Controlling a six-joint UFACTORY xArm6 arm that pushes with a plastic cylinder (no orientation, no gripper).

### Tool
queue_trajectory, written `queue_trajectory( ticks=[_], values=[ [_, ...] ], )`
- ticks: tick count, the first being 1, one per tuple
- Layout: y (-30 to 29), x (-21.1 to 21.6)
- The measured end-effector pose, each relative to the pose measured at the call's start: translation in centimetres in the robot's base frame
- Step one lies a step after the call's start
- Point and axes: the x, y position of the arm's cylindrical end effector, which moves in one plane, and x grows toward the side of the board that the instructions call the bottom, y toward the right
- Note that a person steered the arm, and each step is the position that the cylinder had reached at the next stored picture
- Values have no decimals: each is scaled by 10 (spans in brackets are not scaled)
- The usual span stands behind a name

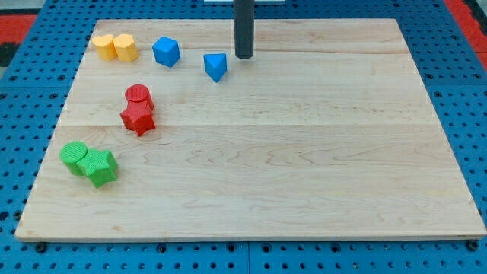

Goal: Move the blue blocks closer to the yellow blocks

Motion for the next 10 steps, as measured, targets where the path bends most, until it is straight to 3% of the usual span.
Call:
queue_trajectory(
  ticks=[2,3,4,6,10],
  values=[
    [1,-10],
    [50,-18],
    [52,13],
    [-72,46],
    [-81,18]
  ],
)
